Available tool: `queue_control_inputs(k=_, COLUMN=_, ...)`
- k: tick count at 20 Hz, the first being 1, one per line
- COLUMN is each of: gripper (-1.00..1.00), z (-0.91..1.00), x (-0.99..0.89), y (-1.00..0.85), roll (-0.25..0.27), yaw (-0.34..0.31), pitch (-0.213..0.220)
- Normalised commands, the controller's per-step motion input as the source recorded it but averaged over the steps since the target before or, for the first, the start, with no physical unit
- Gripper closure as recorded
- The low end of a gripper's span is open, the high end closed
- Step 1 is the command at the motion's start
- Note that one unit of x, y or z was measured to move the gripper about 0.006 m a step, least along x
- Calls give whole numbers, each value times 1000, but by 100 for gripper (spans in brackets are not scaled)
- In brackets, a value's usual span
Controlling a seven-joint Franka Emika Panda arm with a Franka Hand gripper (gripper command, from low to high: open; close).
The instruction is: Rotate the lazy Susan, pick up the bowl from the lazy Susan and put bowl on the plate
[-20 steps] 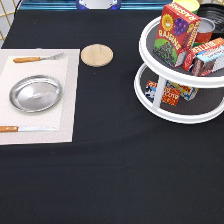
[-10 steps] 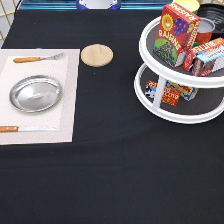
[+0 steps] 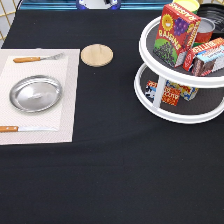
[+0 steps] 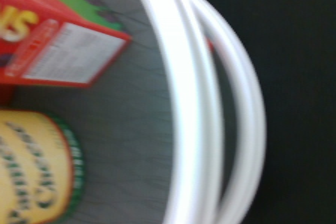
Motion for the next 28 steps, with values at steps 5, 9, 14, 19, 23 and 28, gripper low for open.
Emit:
queue_control_inputs(k=5, gripper=-100, z=-3, x=183, y=392, roll=161, yaw=10, pitch=-66)
queue_control_inputs(k=9, gripper=-100, z=-111, x=67, y=286, roll=96, yaw=64, pitch=-110)
queue_control_inputs(k=14, gripper=-100, z=-277, x=101, y=217, roll=66, yaw=35, pitch=-87)
queue_control_inputs(k=19, gripper=-100, z=-289, x=230, y=226, roll=7, yaw=-1, pitch=-5)
queue_control_inputs(k=23, gripper=-100, z=-261, x=269, y=245, roll=0, yaw=-25, pitch=4)
queue_control_inputs(k=28, gripper=-100, z=-251, x=93, y=38, roll=36, yaw=-23, pitch=0)
